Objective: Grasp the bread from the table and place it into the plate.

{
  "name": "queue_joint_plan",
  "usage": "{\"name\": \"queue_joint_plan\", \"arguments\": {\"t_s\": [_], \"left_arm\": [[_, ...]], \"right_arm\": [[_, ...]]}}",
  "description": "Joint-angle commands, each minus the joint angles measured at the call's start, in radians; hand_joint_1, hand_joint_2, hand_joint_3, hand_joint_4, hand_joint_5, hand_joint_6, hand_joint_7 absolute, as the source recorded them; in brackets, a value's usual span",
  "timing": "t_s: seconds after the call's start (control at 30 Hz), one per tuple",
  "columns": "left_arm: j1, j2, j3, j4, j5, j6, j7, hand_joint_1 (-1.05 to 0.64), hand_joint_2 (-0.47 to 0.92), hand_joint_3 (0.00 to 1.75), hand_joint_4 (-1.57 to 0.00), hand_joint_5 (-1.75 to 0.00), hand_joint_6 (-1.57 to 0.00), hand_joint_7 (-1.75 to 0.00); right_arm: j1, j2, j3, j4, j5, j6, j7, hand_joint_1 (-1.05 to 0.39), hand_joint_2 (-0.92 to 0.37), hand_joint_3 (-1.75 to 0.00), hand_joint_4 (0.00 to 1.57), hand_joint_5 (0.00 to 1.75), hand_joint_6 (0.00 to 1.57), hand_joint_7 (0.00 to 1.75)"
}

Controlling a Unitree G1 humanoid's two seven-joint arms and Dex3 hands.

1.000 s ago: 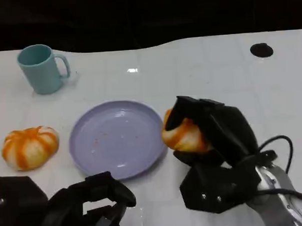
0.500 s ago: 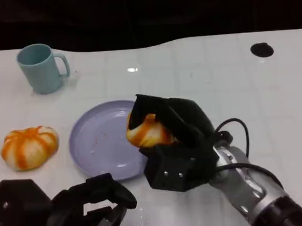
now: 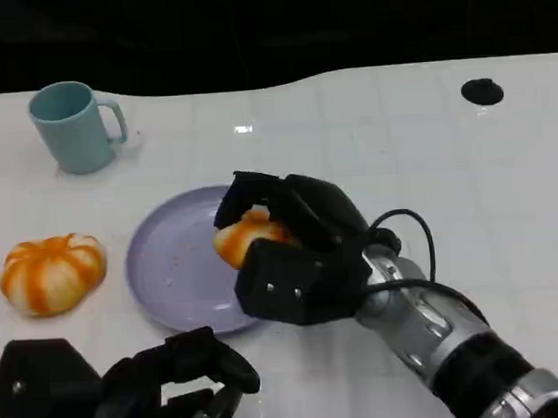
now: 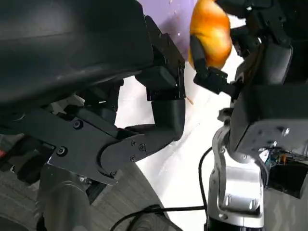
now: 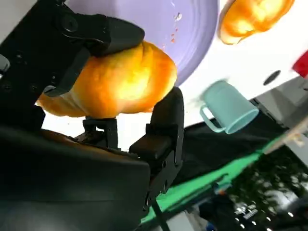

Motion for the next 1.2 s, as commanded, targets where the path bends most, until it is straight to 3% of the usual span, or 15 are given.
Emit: {"name": "queue_joint_plan", "arguments": {"t_s": [0.03, 0.2, 0.43, 0.63, 0.87, 1.2], "left_arm": [[0.009, 0.006, -0.002, -0.018, 0.009, 0.002, 0.014, -0.33, 0.78, 0.78, -0.67, -1.75, -0.64, -1.44], [0.015, 0.005, -0.003, -0.029, 0.006, 0.003, 0.018, -0.34, 0.78, 0.78, -0.66, -1.75, -0.63, -1.44], [0.013, 0.002, -0.004, -0.035, 0.002, 0.018, 0.028, -0.34, 0.78, 0.78, -0.66, -1.75, -0.63, -1.45], [0.01, 0.004, -0.003, -0.013, 0.002, 0.0, 0.019, -0.33, 0.77, 0.79, -0.67, -1.75, -0.63, -1.45], [0.008, 0.007, -0.01, -0.017, 0.012, 0.0, 0.024, -0.3, 0.76, 0.81, -0.66, -1.75, -0.61, -1.46], [-0.007, 0.006, 0.003, -0.005, -0.003, 0.012, 0.018, -0.31, 0.76, 0.84, -0.66, -1.75, -0.61, -1.47]], "right_arm": [[-0.043, -0.008, 0.033, 0.011, -0.024, 0.071, 0.063, -0.35, -0.88, -0.22, 0.38, 0.47, 0.59, 0.07], [-0.041, -0.02, 0.061, -0.018, -0.034, 0.112, 0.144, -0.51, -0.92, -0.2, 0.18, 0.26, 0.37, 0.0], [-0.009, -0.045, 0.084, -0.143, -0.032, 0.194, 0.28, -0.63, -0.92, -0.25, 0.06, 0.21, 0.23, 0.0], [0.059, -0.073, 0.083, -0.307, -0.024, 0.272, 0.364, -0.65, -0.92, -0.27, 0.06, 0.22, 0.23, 0.0], [0.164, -0.129, 0.071, -0.509, -0.015, 0.296, 0.404, -0.66, -0.92, -0.3, 0.1, 0.24, 0.22, 0.01], [0.403, -0.26, -0.004, -0.84, 0.057, 0.213, 0.4, -0.6, -0.92, -0.28, 0.32, 0.39, 0.41, 0.09]]}}
